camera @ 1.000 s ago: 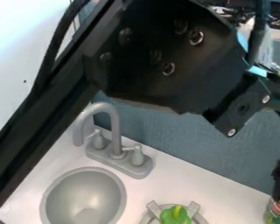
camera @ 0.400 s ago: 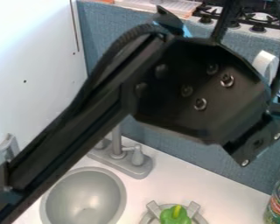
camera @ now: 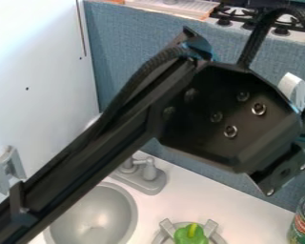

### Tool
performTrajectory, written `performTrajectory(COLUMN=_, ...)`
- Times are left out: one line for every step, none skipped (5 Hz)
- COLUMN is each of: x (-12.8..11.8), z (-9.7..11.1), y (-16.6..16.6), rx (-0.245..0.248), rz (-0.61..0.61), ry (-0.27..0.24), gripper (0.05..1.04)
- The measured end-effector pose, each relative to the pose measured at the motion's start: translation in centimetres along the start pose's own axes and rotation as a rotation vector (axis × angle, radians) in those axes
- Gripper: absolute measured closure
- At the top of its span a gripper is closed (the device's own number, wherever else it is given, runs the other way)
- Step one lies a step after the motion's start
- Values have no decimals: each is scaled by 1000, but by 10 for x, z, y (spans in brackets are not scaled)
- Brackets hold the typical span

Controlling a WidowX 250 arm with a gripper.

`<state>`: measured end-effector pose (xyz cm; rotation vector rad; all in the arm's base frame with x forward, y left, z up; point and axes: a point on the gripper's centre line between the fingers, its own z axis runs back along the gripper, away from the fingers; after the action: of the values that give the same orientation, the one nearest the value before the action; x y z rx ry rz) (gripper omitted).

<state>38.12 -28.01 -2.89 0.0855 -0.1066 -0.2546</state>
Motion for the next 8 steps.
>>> performTrajectory(x=1, z=-1, y=4, rx=21, rz=13, ry=-6, gripper=83)
performTrajectory(x=1, z=-4, y=12, rx=62, rz=45, ry=-2, gripper=83)
performTrajectory(x=1, z=-8, y=28, rx=105, rz=101, ry=17, gripper=83)
performTrajectory(x=-5, z=-13, y=46, rx=146, rz=160, ry=39, gripper=83)
performTrajectory(x=-20, z=-15, y=71, rx=201, rz=253, ry=81, gripper=83)
performTrajectory(x=-44, z=-16, y=107, rx=253, rz=359, ry=106, gripper=83)
performTrajectory(x=-48, z=-13, y=131, rx=247, rz=416, ry=97, gripper=83)
performTrajectory(x=-50, z=-8, y=147, rx=256, rz=433, ry=91, gripper=83)
